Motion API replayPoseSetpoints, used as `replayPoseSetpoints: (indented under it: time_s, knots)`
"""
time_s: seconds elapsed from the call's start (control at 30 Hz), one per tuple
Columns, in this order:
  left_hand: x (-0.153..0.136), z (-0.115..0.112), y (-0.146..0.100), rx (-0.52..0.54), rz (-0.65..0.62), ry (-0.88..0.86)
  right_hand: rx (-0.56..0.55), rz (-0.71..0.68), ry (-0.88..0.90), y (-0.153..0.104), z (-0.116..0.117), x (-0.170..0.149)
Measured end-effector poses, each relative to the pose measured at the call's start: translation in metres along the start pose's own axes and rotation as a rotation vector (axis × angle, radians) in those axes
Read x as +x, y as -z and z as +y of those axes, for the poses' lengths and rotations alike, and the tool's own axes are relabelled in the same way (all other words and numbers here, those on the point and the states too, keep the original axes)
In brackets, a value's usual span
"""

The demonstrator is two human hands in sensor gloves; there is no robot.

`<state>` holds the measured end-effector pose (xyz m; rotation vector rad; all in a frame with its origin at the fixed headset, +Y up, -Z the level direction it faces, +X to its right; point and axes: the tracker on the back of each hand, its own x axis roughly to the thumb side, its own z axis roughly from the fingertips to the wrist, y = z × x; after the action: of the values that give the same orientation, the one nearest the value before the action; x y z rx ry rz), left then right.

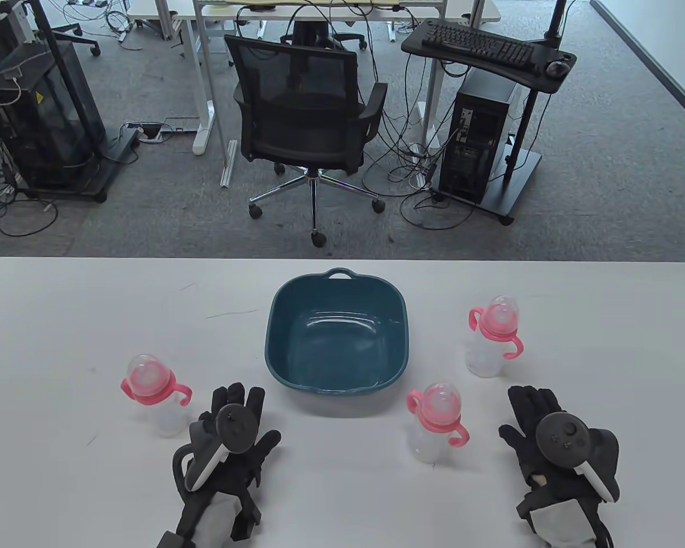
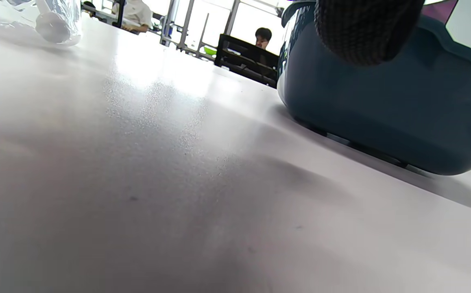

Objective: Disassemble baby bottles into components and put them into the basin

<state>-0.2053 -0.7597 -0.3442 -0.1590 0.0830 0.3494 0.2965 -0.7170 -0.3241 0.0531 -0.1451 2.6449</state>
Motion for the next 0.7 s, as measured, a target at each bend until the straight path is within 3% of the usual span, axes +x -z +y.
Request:
replayPoseSetpoints:
  time_s: [0.3, 0.47, 0.7]
  knots:
    - [0.001, 0.004, 0.0, 0.009, -0.008, -0.019, 0.094, -0.044, 0.248, -0.011, -0.028, 0.011]
    - [0.003, 0.005, -0.001, 0.018, -0.017, -0.014, 0.161, -0.069, 0.189, -0.008, -0.01, 0.028]
    - [0.004, 0.006, -0.001, 0.018, -0.017, -0.015, 0.135, -0.096, 0.092, -0.002, 0.019, 0.058]
